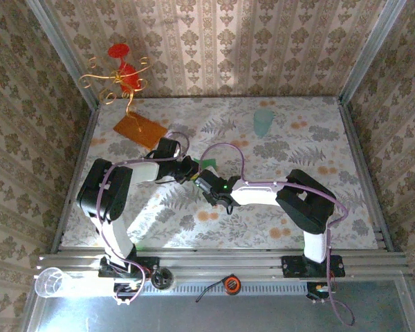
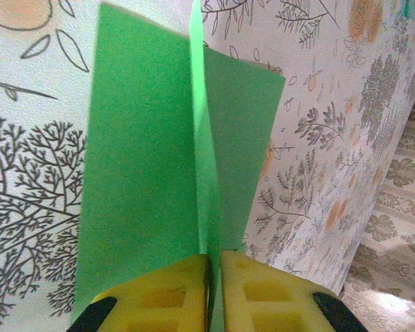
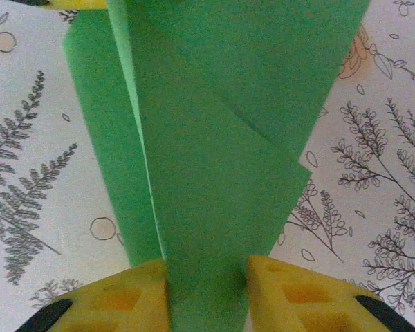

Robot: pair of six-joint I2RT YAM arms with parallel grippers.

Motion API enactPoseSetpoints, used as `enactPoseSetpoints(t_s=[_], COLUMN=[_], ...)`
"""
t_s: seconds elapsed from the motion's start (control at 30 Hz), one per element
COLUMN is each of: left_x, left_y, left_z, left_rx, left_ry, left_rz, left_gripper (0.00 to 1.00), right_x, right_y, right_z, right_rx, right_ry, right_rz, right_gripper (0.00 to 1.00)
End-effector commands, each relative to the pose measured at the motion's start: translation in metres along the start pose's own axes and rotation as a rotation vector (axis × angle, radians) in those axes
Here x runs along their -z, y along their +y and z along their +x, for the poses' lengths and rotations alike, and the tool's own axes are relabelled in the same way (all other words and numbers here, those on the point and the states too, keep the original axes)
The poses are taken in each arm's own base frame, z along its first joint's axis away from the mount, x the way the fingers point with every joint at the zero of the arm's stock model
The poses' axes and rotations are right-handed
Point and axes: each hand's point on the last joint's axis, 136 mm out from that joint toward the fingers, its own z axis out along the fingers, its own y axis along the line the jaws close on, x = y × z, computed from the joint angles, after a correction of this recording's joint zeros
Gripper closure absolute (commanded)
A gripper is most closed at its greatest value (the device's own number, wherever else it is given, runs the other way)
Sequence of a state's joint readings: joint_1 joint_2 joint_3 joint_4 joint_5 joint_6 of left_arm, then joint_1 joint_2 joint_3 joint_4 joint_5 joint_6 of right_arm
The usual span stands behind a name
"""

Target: Fold a paper plane with a square sheet of paper (pick it up from the middle)

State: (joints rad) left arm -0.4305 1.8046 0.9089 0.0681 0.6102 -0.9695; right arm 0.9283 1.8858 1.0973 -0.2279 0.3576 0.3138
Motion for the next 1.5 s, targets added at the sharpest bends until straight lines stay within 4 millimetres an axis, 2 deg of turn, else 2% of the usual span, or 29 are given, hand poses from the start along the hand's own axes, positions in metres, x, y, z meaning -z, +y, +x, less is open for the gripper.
enactPoseSetpoints(t_s=[0.0,0.4,0.6,0.7,1.07,1.47], left_x=[0.002,-0.001,0.003,0.004,0.007,0.008], left_y=[-0.010,-0.011,-0.016,-0.019,-0.022,-0.021], left_z=[0.000,0.003,0.002,0.002,0.003,0.005], left_rx=[-0.015,-0.017,-0.024,-0.027,-0.027,-0.026], left_ry=[0.003,0.006,-0.002,-0.002,-0.003,0.001], left_rz=[0.024,0.021,0.031,0.039,0.052,0.054], left_gripper=[0.85,0.84,0.73,0.71,0.71,0.74], right_x=[0.010,0.004,0.007,0.008,0.004,-0.003], right_y=[0.004,0.002,-0.001,-0.003,-0.002,-0.004], right_z=[-0.010,-0.014,-0.011,-0.009,-0.006,-0.006], right_rx=[-0.023,-0.056,-0.063,-0.069,-0.068,-0.059], right_ry=[-0.003,0.021,0.029,0.031,0.042,0.040], right_rz=[-0.024,0.016,0.030,0.038,0.054,0.079], right_gripper=[0.65,0.66,0.67,0.67,0.74,0.72])
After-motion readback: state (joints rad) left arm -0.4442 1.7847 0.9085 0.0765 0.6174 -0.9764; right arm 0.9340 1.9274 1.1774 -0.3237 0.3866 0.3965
